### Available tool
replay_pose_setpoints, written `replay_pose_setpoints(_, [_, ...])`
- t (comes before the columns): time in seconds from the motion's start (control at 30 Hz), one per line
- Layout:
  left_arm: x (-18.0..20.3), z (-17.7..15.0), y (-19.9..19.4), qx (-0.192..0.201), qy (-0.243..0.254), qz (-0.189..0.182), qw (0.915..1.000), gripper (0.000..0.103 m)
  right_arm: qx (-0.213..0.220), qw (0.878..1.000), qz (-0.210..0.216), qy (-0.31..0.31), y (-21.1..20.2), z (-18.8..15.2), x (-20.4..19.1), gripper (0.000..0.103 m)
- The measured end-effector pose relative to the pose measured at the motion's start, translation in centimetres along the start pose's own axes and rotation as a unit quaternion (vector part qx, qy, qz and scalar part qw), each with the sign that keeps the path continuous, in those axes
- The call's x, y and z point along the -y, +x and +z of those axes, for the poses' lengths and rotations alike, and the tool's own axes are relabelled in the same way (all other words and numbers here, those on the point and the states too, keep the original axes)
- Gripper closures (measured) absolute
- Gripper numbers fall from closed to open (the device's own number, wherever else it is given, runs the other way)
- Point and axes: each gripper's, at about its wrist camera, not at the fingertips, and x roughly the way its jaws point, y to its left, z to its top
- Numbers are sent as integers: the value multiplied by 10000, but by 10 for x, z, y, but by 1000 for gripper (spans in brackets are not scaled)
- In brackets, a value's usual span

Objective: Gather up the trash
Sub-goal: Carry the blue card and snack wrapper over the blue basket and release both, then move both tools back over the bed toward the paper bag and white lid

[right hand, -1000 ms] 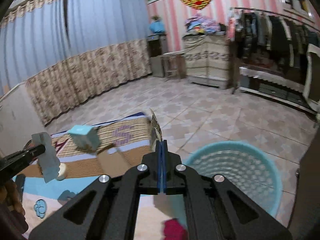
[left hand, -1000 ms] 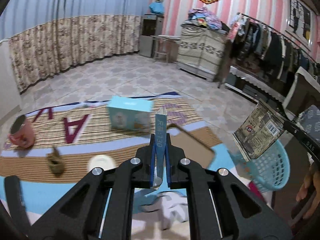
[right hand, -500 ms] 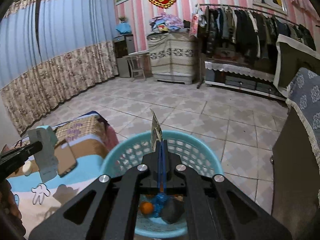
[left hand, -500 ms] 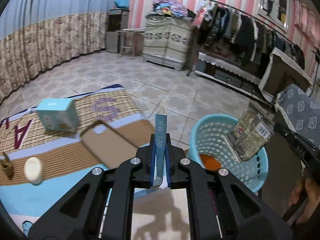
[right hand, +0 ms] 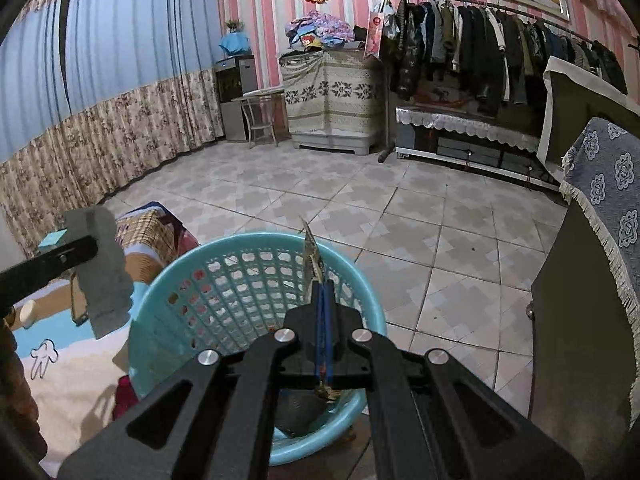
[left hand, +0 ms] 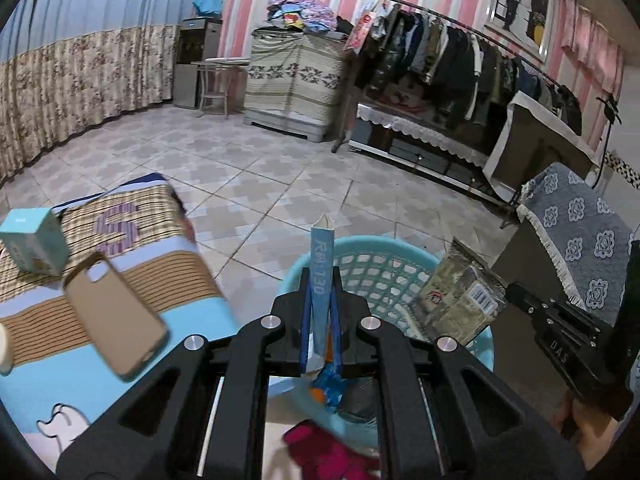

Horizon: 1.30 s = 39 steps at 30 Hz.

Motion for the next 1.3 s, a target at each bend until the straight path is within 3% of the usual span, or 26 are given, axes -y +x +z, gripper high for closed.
replay_pose_setpoints(0.2, [33, 0, 17, 23, 494, 173, 9986, 96, 22, 10000, 30, 8, 6, 5, 6, 102])
replay_pose_setpoints(0.47, [68, 1, 9, 186, 754, -164, 9968, 96, 47, 10000, 3, 72, 6, 3, 14, 102])
replay_pose_setpoints(0.8, [58, -9, 31, -119, 648, -195, 9976, 96, 12, 10000, 5, 56, 6, 1, 12, 102])
replay_pose_setpoints(0.9, [56, -13, 36, -188, 675, -55, 9975, 96, 7, 10000, -15, 47, 6, -2, 11, 102])
replay_pose_setpoints(0.93, [56, -15, 36, -186, 726, 84, 9972, 89, -1, 10000, -19, 43, 7, -4, 11, 102])
replay_pose_setpoints(0.97, [56, -15, 37, -182, 760, 191, 9968, 75, -3, 10000, -24, 39, 7, -5, 10, 102])
replay_pose_setpoints(1.03, [54, -16, 35, -128, 763, 318, 9965, 62, -7, 10000, -16, 40, 7, -6, 9, 102])
replay_pose_setpoints(1.3, [37, -12, 24, 21, 598, 712, 9957, 28, -66, 10000, 26, -39, 12, -11, -3, 102])
